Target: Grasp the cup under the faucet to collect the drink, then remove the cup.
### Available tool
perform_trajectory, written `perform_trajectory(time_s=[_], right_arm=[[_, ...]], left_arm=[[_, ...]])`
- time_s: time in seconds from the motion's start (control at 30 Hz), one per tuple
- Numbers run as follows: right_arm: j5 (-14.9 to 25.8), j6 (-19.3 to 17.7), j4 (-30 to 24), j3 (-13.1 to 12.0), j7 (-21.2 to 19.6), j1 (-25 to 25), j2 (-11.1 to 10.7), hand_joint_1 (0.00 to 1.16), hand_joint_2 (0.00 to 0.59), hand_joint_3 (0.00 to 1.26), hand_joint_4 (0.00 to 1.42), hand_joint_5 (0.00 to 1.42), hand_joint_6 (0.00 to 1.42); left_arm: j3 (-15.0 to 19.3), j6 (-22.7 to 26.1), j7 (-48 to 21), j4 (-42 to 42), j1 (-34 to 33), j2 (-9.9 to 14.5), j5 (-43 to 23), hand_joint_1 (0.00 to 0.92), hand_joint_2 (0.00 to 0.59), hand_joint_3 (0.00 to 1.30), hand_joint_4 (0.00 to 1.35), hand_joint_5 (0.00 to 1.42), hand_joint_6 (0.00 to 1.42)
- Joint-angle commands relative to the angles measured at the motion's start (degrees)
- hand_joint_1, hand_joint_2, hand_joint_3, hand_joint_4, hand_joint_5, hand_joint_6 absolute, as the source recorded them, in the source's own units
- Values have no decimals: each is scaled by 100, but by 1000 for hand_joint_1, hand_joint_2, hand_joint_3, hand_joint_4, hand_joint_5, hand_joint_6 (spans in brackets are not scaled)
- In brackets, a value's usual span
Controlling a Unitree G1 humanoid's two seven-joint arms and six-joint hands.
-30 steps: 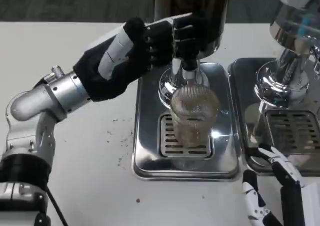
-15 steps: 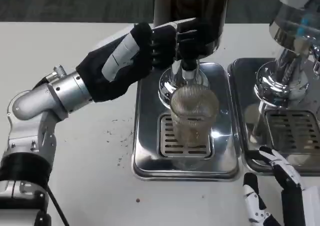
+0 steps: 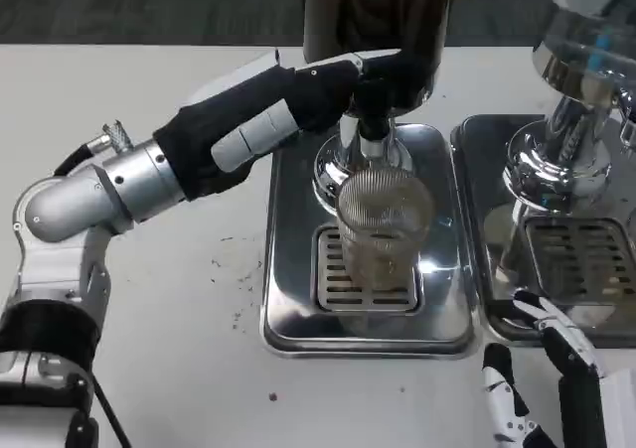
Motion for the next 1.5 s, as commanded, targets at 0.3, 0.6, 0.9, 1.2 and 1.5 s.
perform_trajectory(time_s=[0.3, 0.6, 0.9, 1.2, 1.5], right_arm=[[68, -5, -145, -25, 62, 51, -47, 330, 478, 392, 223, 246, 307], [65, 6, -159, -52, 95, 18, -47, 330, 478, 392, 223, 246, 307], [61, -8, -153, -56, 88, 14, -43, 330, 478, 392, 223, 246, 307], [72, -8, -168, -76, 122, 0, -61, 330, 478, 391, 221, 247, 303], [96, -29, -176, -74, 106, 7, -41, 330, 478, 368, 220, 247, 301]], left_arm=[[-159, -580, 262, 515, -81, 161, 401, 0, 53, 169, 91, 117, 0], [-359, -1184, 489, 618, -105, 209, 681, 0, 52, 169, 82, 106, 0], [-574, -1637, 791, 749, -161, 309, 925, 0, 51, 169, 79, 99, 0], [-720, -1960, 1081, 813, -159, 405, 1144, 0, 51, 158, 67, 71, 0], [-925, -2346, 1520, 862, -180, 527, 1443, 0, 50, 156, 48, 58, 0]])
